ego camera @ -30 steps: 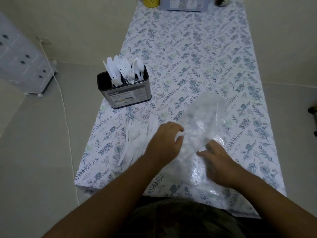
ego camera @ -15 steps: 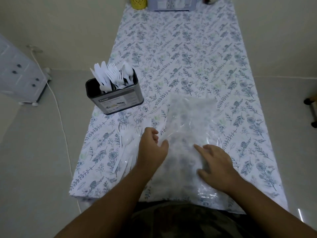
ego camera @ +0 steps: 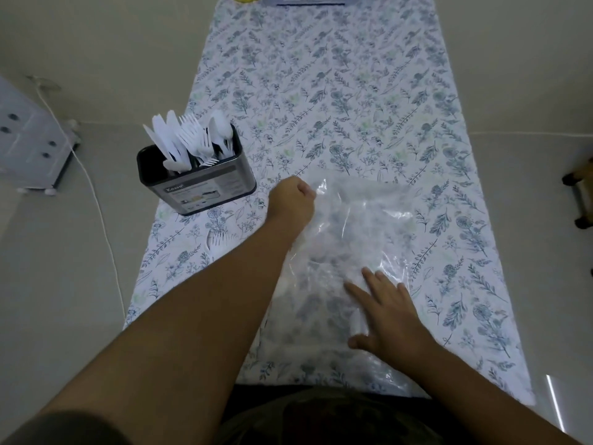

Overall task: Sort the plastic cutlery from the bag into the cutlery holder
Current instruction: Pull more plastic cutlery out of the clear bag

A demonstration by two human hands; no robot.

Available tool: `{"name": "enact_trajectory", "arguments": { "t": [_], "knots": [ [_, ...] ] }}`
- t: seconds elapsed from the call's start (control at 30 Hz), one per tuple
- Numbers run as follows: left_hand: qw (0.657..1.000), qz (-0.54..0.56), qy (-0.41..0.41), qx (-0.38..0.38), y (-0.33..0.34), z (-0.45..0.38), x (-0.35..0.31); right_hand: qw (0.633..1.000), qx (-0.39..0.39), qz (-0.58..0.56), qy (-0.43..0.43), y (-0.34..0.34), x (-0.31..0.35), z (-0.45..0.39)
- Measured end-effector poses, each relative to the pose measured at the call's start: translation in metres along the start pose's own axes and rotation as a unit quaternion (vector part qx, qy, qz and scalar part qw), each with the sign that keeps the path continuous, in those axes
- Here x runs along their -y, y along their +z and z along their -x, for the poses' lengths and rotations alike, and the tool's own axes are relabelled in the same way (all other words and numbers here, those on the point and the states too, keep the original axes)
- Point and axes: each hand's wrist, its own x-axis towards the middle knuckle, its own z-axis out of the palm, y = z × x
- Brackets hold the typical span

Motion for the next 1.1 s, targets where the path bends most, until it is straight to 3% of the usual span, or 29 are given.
{"name": "enact_trajectory", "arguments": {
  "t": [0.13, 0.17, 0.27, 0.33, 0.37, 0.43, 0.5, 0.57, 0.63, 0.73, 0.77, 0.83, 0.9, 0.97, 1.1],
  "knots": [
    [0.994, 0.073, -0.054, -0.062, -0.016, -0.012, 0.014, 0.999, 0.01, 0.022, -0.024, -0.003, -0.023, 0.006],
    [0.994, 0.068, -0.036, -0.079, -0.02, -0.008, 0.016, 0.999, 0.012, 0.03, -0.024, -0.006, -0.025, 0.007],
    [0.983, -0.019, 0.168, -0.077, -0.022, 0.027, 0.018, 0.999, -0.015, 0.027, -0.02, -0.016, -0.017, 0.006],
    [0.943, -0.096, 0.32, 0.001, -0.011, 0.058, 0.03, 0.996, -0.08, -0.019, -0.028, -0.022, -0.006, 0.002],
    [0.92, -0.154, 0.358, 0.041, -0.003, 0.07, 0.041, 0.992, -0.118, -0.034, -0.03, -0.022, -0.002, -0.003],
    [0.891, -0.286, 0.332, 0.12, 0.012, 0.089, 0.065, 0.99, -0.14, -0.031, -0.01, -0.021, 0.001, -0.017],
    [0.857, -0.392, 0.273, 0.19, 0.015, 0.094, 0.086, 0.997, -0.071, -0.014, 0.029, -0.022, -0.002, -0.027],
    [0.832, -0.444, 0.264, 0.202, 0.012, 0.092, 0.098, 0.999, -0.032, 0.002, 0.042, -0.021, -0.009, -0.03],
    [0.823, -0.454, 0.274, 0.203, 0.009, 0.088, 0.099, 0.998, -0.038, 0.002, 0.045, -0.027, -0.008, -0.03],
    [0.876, -0.34, 0.264, 0.22, 0.008, 0.085, 0.083, 0.994, -0.088, -0.037, 0.055, -0.041, 0.007, -0.036],
    [0.897, -0.289, 0.281, 0.181, 0.007, 0.084, 0.08, 0.991, -0.115, -0.049, 0.047, -0.043, 0.011, -0.039],
    [0.905, -0.259, 0.327, 0.083, 0.003, 0.077, 0.078, 0.987, -0.149, -0.054, 0.013, -0.043, 0.017, -0.045],
    [0.89, -0.289, 0.345, 0.07, -0.004, 0.067, 0.075, 0.985, -0.162, -0.05, -0.028, -0.035, 0.026, -0.052],
    [0.87, -0.347, 0.33, 0.122, -0.01, 0.054, 0.073, 0.985, -0.149, -0.017, -0.09, -0.023, 0.037, -0.056],
    [0.805, -0.475, 0.285, 0.215, -0.016, 0.028, 0.069, 0.99, -0.018, 0.071, -0.123, 0.009, 0.041, -0.043]
  ]
}}
